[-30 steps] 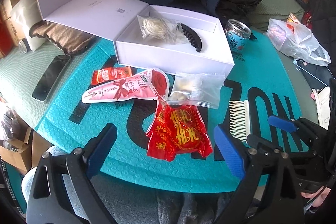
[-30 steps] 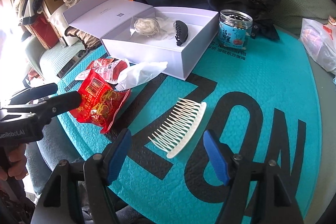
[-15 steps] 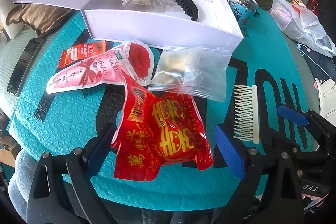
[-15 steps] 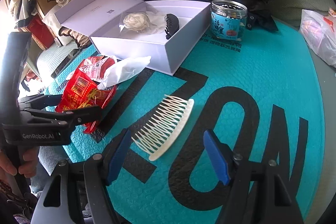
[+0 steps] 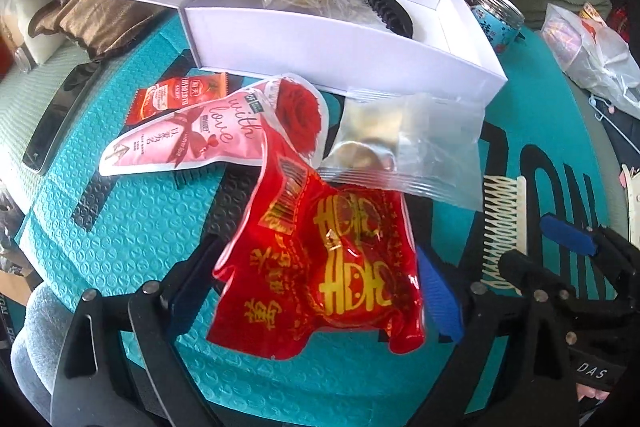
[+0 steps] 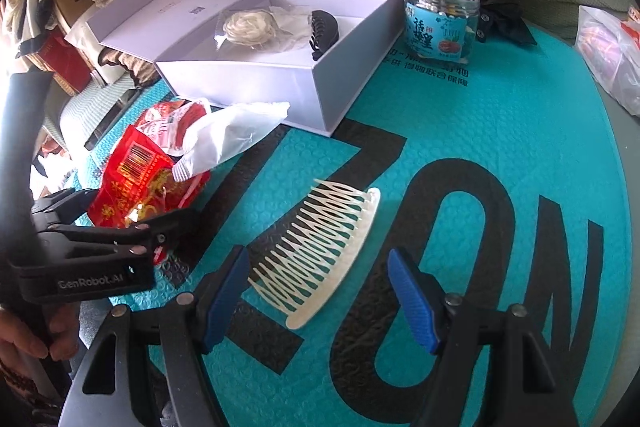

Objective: Organize objects

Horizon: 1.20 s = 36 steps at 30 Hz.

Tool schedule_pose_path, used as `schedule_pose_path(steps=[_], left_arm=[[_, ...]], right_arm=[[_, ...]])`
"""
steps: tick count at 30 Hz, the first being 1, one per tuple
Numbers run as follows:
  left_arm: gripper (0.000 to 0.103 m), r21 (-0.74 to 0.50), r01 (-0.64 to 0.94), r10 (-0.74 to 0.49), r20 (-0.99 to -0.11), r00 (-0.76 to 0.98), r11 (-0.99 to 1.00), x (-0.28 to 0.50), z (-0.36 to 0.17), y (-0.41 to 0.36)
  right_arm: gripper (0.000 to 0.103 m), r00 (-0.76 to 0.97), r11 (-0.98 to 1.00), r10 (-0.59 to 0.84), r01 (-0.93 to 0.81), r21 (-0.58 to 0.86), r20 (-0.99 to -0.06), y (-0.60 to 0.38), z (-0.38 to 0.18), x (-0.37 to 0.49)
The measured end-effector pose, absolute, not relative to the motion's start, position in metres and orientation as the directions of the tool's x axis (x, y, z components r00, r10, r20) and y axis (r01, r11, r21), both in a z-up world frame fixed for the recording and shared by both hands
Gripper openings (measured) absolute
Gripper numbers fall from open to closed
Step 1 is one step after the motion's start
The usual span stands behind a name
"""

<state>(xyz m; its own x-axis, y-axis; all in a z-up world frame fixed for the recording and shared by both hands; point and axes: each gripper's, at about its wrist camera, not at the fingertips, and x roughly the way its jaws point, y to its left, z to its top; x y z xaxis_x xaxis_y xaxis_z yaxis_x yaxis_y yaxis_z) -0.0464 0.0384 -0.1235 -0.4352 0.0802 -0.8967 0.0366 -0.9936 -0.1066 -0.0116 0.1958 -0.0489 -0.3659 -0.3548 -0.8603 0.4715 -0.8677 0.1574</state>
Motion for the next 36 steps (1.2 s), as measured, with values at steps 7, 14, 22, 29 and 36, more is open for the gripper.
schedule_pose_path(steps=[7,14,22,29,36], left_arm=[[0.053,-0.062,0.034,0.040,-0.896,-0.441,-0.997,-0.051,-0.117,0.027],[0.051,-0.090,0.065,0.053,-0.899,-0.434,-0.994,-0.042,-0.111,0.011],[0.050,-0.134,0.117,0.070,-0.897,-0.436,-0.984,-0.034,-0.108,-0.009],[0.049,-0.149,0.130,0.078,-0.895,-0.440,-0.980,-0.030,-0.106,-0.015],[0.048,-0.161,0.142,0.081,-0.888,-0.453,-0.977,-0.026,-0.098,-0.019]], right_arm=[[0.072,-0.367,-0.885,-0.318,0.444,0.136,-0.874,0.189,-0.058,-0.016],[0.072,-0.415,-0.911,-0.248,0.407,0.065,-0.876,0.174,-0.061,-0.016],[0.056,-0.450,-0.909,-0.202,0.416,-0.004,-0.870,0.164,-0.064,-0.017],[0.047,-0.456,-0.907,-0.220,0.422,0.008,-0.863,0.167,-0.061,-0.017],[0.047,-0.433,-0.873,-0.297,0.485,0.058,-0.851,0.162,-0.056,-0.012]])
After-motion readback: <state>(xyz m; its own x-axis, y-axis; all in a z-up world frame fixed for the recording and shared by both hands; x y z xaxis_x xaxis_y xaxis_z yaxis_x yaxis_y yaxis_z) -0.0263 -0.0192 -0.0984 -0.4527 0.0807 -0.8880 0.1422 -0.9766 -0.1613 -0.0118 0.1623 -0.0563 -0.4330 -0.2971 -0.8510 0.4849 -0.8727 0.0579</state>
